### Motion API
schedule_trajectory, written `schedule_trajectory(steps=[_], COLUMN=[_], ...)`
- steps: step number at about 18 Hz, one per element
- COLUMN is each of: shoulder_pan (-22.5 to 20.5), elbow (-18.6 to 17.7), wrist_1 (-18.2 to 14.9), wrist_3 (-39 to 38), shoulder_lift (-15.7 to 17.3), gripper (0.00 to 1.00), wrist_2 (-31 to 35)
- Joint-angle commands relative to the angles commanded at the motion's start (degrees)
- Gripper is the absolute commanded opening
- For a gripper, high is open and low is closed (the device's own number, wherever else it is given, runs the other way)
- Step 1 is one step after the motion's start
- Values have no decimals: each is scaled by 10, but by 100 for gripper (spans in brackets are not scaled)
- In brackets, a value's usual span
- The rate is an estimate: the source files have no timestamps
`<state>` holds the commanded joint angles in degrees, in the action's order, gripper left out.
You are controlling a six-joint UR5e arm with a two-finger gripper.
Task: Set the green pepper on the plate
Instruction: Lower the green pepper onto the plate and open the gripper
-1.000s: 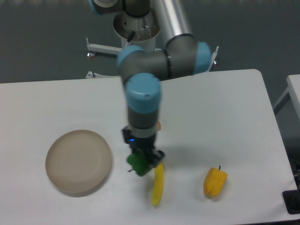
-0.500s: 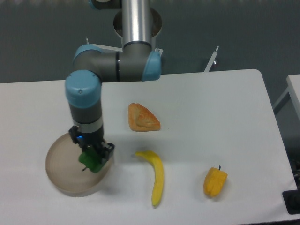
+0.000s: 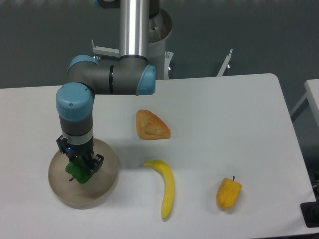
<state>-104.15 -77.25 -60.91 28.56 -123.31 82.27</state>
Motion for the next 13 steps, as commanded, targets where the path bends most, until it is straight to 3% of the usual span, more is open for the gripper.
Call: schedule_trajectory(steps=[6, 13], shoulder_pan=[0, -1], elbow=[-25, -29], wrist_1=[45, 47], wrist_3=[23, 43], shoulder_lift=[0, -4], gripper=[37, 37], wrist_2=[-26, -33])
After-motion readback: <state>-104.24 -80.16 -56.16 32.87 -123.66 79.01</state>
